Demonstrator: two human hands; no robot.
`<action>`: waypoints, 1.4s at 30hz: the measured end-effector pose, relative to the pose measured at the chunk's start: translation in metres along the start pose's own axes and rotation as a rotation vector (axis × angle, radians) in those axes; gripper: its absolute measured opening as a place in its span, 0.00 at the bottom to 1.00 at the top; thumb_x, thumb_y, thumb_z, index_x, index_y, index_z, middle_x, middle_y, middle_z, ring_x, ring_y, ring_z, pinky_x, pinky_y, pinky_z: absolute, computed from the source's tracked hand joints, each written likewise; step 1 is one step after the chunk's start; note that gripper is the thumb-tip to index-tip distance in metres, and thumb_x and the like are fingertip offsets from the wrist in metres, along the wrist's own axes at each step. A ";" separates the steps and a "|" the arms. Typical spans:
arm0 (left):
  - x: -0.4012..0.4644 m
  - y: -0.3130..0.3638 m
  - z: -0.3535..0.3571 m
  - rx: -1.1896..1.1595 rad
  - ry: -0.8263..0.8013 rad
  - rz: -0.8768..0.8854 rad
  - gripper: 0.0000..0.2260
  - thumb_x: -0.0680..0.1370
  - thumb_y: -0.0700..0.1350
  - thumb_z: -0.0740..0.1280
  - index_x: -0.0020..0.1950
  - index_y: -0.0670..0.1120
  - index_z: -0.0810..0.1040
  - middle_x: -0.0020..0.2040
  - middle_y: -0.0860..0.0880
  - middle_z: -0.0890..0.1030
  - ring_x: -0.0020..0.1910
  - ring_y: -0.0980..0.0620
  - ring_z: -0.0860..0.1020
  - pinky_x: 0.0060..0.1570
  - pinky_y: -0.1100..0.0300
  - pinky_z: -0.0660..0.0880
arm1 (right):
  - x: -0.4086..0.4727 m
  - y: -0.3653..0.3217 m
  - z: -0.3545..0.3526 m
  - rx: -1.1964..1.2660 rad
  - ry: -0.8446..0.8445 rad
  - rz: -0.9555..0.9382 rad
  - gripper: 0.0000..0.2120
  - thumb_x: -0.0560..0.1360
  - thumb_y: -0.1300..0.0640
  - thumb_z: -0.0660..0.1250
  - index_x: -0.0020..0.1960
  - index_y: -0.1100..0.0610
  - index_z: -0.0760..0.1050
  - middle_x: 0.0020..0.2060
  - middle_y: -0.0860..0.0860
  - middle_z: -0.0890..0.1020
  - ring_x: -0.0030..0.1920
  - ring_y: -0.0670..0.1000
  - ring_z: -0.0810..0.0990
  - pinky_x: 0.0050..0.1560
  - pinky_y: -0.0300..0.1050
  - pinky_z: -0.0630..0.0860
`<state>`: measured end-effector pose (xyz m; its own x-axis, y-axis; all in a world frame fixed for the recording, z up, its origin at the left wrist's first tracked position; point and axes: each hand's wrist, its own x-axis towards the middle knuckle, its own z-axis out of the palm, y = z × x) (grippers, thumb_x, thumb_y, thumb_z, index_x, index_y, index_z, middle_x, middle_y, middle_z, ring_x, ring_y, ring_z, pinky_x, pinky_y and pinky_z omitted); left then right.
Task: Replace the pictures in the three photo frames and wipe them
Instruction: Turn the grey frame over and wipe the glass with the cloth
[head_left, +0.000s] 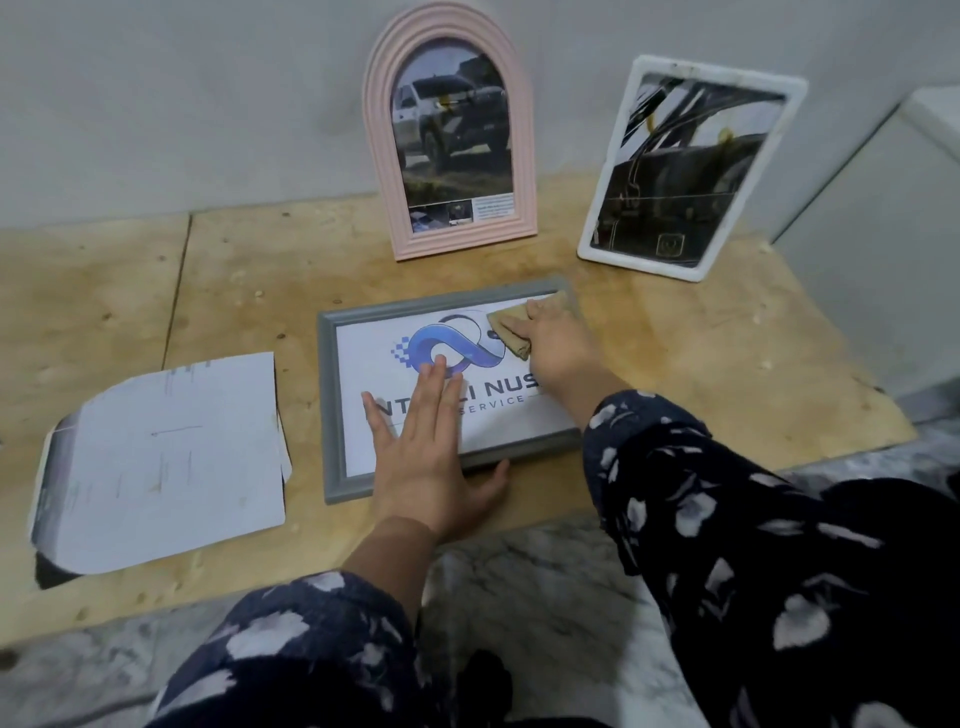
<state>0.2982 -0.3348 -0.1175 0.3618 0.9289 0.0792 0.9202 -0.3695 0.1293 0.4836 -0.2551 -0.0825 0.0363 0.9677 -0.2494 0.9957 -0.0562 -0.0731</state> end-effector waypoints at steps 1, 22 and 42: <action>-0.001 0.000 0.000 0.006 -0.002 0.000 0.45 0.68 0.68 0.59 0.77 0.44 0.55 0.79 0.47 0.52 0.78 0.51 0.51 0.70 0.31 0.42 | -0.002 -0.001 0.003 -0.026 -0.008 0.015 0.35 0.76 0.67 0.58 0.77 0.45 0.53 0.77 0.53 0.57 0.75 0.55 0.57 0.70 0.46 0.60; -0.002 0.002 -0.002 0.096 -0.041 -0.011 0.44 0.72 0.72 0.48 0.79 0.48 0.42 0.79 0.49 0.38 0.78 0.52 0.40 0.69 0.33 0.32 | -0.088 0.002 0.043 0.231 0.498 0.014 0.20 0.58 0.67 0.62 0.43 0.50 0.84 0.32 0.51 0.78 0.26 0.55 0.76 0.29 0.35 0.63; -0.006 -0.021 -0.025 -0.481 0.064 -0.003 0.44 0.71 0.65 0.59 0.79 0.46 0.45 0.79 0.50 0.51 0.78 0.54 0.47 0.74 0.45 0.34 | -0.090 -0.020 -0.010 1.116 0.190 0.498 0.19 0.73 0.64 0.54 0.51 0.50 0.80 0.50 0.54 0.83 0.50 0.58 0.82 0.49 0.54 0.82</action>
<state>0.2732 -0.3330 -0.0960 0.3356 0.9320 0.1369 0.7425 -0.3511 0.5704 0.4608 -0.3387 -0.0489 0.4951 0.7958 -0.3486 0.2555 -0.5169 -0.8170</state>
